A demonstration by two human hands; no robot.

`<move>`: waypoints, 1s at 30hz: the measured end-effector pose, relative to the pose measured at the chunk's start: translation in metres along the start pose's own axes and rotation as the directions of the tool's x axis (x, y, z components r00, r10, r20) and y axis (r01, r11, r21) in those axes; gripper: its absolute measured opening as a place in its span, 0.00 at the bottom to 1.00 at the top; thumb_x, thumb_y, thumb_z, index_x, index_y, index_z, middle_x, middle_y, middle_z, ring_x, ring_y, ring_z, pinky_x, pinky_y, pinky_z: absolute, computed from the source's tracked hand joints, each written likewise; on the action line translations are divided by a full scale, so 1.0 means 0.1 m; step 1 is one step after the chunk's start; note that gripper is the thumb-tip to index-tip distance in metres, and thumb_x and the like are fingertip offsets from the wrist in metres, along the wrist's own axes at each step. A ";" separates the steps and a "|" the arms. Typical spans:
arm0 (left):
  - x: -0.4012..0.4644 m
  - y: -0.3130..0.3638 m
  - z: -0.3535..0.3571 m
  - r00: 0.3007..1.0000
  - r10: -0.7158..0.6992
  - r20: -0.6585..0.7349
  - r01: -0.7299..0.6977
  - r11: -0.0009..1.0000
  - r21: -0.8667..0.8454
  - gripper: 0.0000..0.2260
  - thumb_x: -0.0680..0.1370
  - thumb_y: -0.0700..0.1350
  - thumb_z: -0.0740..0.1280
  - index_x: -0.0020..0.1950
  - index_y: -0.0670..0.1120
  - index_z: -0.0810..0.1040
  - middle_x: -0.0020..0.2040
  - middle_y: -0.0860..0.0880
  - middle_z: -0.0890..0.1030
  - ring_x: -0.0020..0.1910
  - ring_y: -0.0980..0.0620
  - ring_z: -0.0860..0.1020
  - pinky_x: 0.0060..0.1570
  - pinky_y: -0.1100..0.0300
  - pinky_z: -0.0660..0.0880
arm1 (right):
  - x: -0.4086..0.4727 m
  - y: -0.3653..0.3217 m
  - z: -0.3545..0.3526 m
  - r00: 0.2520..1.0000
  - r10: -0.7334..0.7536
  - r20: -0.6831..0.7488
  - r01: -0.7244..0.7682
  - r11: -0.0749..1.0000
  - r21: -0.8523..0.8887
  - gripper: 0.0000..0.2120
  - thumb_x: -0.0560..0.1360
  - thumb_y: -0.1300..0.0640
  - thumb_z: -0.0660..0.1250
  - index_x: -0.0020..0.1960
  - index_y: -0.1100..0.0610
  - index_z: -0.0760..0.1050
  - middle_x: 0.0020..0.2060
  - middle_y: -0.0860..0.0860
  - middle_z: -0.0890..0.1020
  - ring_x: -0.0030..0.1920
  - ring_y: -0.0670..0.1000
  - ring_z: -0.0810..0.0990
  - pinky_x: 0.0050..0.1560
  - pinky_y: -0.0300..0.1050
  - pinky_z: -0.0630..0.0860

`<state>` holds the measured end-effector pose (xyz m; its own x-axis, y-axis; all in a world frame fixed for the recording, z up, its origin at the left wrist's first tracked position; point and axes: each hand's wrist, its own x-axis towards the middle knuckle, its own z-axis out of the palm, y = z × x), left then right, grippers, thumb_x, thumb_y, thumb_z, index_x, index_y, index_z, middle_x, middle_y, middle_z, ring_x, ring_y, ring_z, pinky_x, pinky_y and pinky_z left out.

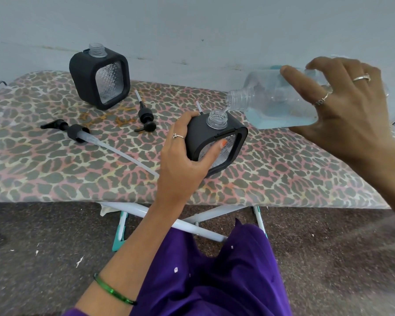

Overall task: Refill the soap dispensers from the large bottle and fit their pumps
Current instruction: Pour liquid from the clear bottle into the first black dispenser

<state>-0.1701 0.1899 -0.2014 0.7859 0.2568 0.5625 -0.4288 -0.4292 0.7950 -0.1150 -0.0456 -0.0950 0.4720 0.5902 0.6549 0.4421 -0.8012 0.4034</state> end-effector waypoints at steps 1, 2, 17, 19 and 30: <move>0.00 0.00 0.00 1.000 0.000 0.001 0.000 1.000 -0.001 0.26 0.74 0.49 0.74 0.68 0.42 0.70 0.59 0.45 0.78 0.56 0.50 0.78 0.54 0.59 0.77 | 0.00 0.00 0.00 1.000 0.000 -0.002 0.000 1.000 -0.001 0.27 0.75 0.46 0.69 0.70 0.49 0.65 0.58 0.62 0.76 0.55 0.65 0.75 0.50 0.60 0.69; 0.00 0.00 0.00 1.000 0.000 0.001 0.000 1.000 -0.002 0.26 0.74 0.50 0.74 0.68 0.42 0.70 0.59 0.45 0.78 0.56 0.50 0.78 0.54 0.59 0.77 | 0.00 0.00 0.00 1.000 0.000 -0.003 0.000 1.000 -0.002 0.27 0.75 0.46 0.69 0.71 0.49 0.65 0.58 0.62 0.76 0.55 0.65 0.75 0.51 0.59 0.69; 0.00 0.02 -0.01 1.000 0.003 -0.002 -0.003 1.000 0.004 0.26 0.74 0.49 0.74 0.68 0.43 0.71 0.59 0.46 0.78 0.56 0.51 0.78 0.54 0.65 0.76 | -0.01 0.00 -0.02 1.000 0.002 -0.021 -0.003 1.000 -0.015 0.26 0.76 0.45 0.68 0.70 0.49 0.65 0.58 0.62 0.76 0.54 0.65 0.75 0.52 0.60 0.69; -0.01 0.02 -0.01 1.000 0.004 -0.005 -0.004 1.000 0.006 0.26 0.74 0.49 0.74 0.68 0.43 0.71 0.59 0.46 0.78 0.56 0.52 0.78 0.54 0.67 0.75 | -0.01 0.00 -0.02 1.000 0.002 -0.023 -0.002 1.000 -0.017 0.26 0.76 0.45 0.68 0.70 0.49 0.65 0.58 0.62 0.76 0.54 0.65 0.75 0.52 0.60 0.69; -0.01 0.01 -0.01 1.000 0.010 -0.005 -0.010 1.000 0.015 0.27 0.74 0.50 0.74 0.69 0.42 0.70 0.59 0.46 0.78 0.56 0.50 0.78 0.55 0.61 0.77 | 0.00 0.02 -0.05 1.000 0.003 -0.013 -0.004 1.000 -0.024 0.26 0.76 0.45 0.68 0.70 0.49 0.65 0.58 0.62 0.76 0.55 0.65 0.75 0.52 0.59 0.69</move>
<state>-0.1711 0.1900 -0.2010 0.7792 0.2565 0.5719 -0.4303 -0.4447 0.7856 -0.1178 -0.0480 -0.0913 0.4639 0.5861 0.6643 0.4217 -0.8055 0.4162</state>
